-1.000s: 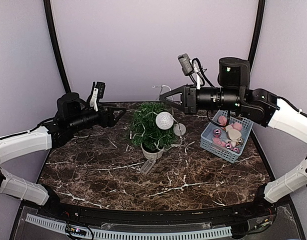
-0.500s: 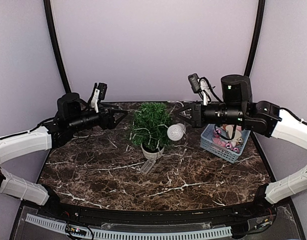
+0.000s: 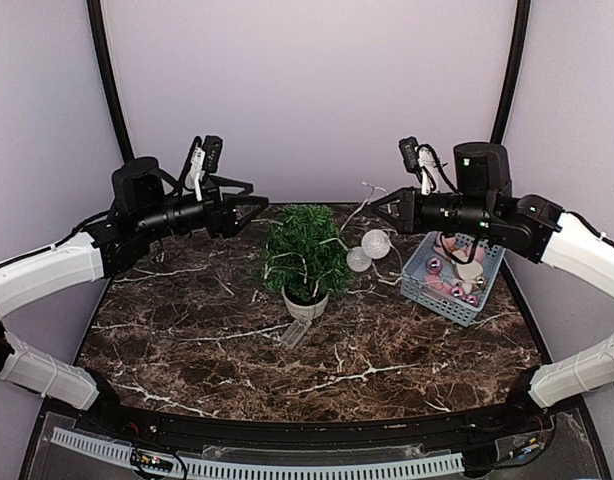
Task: Decorate the small christmas tree
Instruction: Wrap the side of the string light in the gap of the branches.
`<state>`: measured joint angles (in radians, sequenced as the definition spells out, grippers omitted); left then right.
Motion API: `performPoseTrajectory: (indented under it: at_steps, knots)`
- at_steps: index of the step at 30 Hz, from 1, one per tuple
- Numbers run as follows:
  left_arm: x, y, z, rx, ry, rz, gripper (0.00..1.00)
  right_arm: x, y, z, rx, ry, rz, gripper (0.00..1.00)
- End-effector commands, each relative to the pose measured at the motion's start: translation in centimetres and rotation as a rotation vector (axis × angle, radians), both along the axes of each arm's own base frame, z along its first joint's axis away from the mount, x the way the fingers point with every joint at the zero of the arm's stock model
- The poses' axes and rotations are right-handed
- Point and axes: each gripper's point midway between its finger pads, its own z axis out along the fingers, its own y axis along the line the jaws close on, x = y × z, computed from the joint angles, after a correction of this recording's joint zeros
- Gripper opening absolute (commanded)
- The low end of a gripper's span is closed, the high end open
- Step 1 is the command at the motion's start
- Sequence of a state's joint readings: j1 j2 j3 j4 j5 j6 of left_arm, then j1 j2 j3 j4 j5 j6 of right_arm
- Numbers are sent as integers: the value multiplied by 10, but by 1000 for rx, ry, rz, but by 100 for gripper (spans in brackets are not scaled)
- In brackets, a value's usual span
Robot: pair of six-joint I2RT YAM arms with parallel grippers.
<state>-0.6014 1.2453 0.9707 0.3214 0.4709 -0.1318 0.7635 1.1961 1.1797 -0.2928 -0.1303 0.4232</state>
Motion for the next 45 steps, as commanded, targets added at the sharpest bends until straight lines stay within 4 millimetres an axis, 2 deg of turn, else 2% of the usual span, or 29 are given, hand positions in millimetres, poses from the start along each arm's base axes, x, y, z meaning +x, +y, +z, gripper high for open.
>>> performPoseTrajectory:
  at_steps: [1,2,5,8,11,12,13,14,15,16,17,18,19,22,24,28,35,40,42,43,44,45]
  knots:
    - [-11,-28,28,20,-48,-95,76,16,0,9,13,-52,-1,0]
    - [-12,-38,20,44,-21,-116,75,20,0,9,14,-56,-3,0]
    - [-12,-64,29,67,-30,-155,75,31,0,7,10,-58,-10,0]
    - [-15,-88,31,80,-15,-205,74,39,1,5,9,-60,-2,0]
    - [-11,-111,31,75,4,-248,72,46,2,4,7,-65,8,0]
    - [-9,-115,39,65,-6,-254,72,49,1,3,6,-63,8,0]
    - [-6,-124,29,79,12,-266,71,50,2,2,7,-64,14,0]
    - [-4,-129,37,70,3,-270,71,50,2,3,10,-68,21,0]
    - [0,-138,26,84,27,-285,69,50,3,4,13,-71,31,0]
    - [1,-142,34,76,21,-294,69,49,4,4,14,-75,41,0]
    - [3,-150,24,88,40,-310,68,47,5,5,15,-80,51,0]
    - [5,-153,29,85,35,-316,68,46,5,6,15,-86,60,0]
    - [7,-159,22,94,46,-325,67,46,5,8,15,-90,63,0]
    - [11,-167,22,103,38,-331,67,45,5,11,15,-100,70,0]
    - [13,-170,12,123,60,-341,66,44,6,13,17,-105,78,0]
    - [14,-176,3,144,78,-357,58,43,8,17,23,-117,92,0]
    - [12,-180,-1,141,79,-369,29,41,8,17,22,-120,101,0]
    - [15,-181,-1,143,72,-356,1,42,5,11,16,-114,88,0]
    - [16,-181,0,142,66,-344,0,41,3,7,21,-108,80,0]
    - [16,-180,0,141,64,-339,0,40,3,4,26,-102,77,2]
    - [17,-180,1,138,59,-337,0,39,2,1,34,-98,74,9]
    - [16,-180,3,132,56,-336,0,37,0,-4,43,-91,71,21]
